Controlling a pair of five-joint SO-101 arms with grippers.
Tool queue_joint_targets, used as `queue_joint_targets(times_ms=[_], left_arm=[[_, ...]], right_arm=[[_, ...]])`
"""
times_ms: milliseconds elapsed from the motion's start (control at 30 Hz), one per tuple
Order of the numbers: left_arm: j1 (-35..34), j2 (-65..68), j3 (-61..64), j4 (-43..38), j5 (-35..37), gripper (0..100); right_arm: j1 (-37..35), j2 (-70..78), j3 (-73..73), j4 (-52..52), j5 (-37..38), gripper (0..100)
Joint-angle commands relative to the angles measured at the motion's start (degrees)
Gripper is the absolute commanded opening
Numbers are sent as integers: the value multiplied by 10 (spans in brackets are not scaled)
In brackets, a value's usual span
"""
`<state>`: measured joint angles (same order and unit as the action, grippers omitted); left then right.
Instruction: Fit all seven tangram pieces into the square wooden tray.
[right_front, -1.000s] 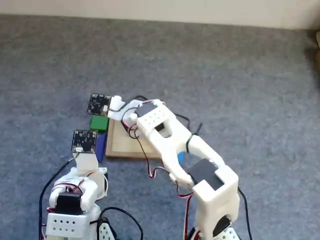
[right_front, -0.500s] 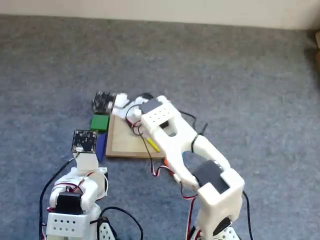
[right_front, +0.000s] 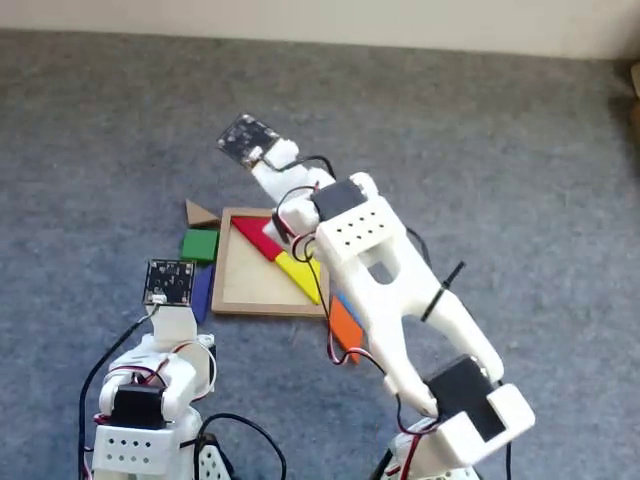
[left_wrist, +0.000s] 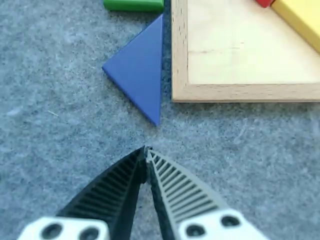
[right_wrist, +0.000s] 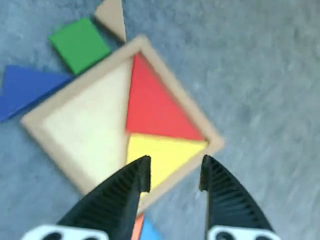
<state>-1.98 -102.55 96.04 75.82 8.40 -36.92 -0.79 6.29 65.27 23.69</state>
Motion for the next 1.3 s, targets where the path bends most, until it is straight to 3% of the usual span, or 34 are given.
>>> queue_joint_targets(times_ms=[0,133,267,1067,1267], left_arm=[[-8,-11,12,2,0,5],[-8,-11,12,2,0,5],[-8,-11,12,2,0,5],[-8,-11,12,2,0,5],[-8,-11,12,2,0,5]], right_arm=[[12,-44,-31,91,-36,154],[10,-36,-13,188,-52,196],[10,-31,54,200,-42,258],[12,-30,358,-93,-39,258],[40,-30,371,-137,-37,157]])
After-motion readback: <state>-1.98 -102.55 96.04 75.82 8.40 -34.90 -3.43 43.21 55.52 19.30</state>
